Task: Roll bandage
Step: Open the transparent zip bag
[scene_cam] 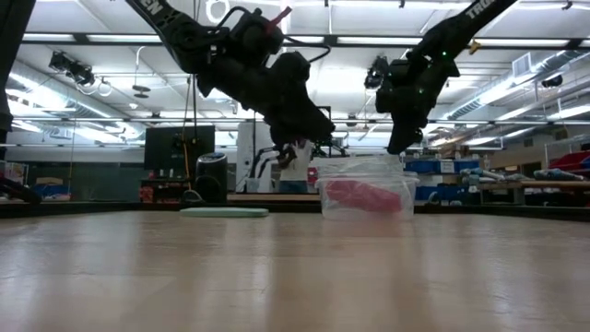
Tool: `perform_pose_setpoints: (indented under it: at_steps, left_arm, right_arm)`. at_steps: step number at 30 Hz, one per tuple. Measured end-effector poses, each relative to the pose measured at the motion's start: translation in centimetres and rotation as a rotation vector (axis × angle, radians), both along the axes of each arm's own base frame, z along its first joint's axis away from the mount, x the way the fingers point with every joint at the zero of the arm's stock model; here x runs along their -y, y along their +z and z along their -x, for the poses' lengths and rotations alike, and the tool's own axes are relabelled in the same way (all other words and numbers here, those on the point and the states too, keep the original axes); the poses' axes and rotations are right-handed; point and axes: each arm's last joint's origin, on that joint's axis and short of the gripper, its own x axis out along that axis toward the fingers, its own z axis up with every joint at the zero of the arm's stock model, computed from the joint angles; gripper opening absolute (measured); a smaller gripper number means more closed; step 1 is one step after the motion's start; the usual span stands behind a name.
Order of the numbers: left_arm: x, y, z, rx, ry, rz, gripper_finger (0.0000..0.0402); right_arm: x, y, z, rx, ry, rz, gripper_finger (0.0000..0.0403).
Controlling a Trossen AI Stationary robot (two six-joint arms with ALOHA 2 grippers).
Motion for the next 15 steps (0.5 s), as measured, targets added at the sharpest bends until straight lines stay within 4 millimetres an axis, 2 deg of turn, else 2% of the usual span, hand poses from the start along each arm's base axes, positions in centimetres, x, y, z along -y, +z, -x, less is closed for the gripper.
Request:
perform_pose_setpoints:
  at_steps: [4,15]
  left_arm:
    - [0.1,-0.5,0.2,-0.01,0.001,0.011,0.0156]
    - [0.1,-0.3,0.1,0.022,0.012,0.026,0.0156]
  right_arm:
    - [0.1,-0.2,0.3,0.026,0.028,-0.019,0.0139]
    - [-0.7,-2.8,0.4,0.067,0.099,-0.051,0.0134]
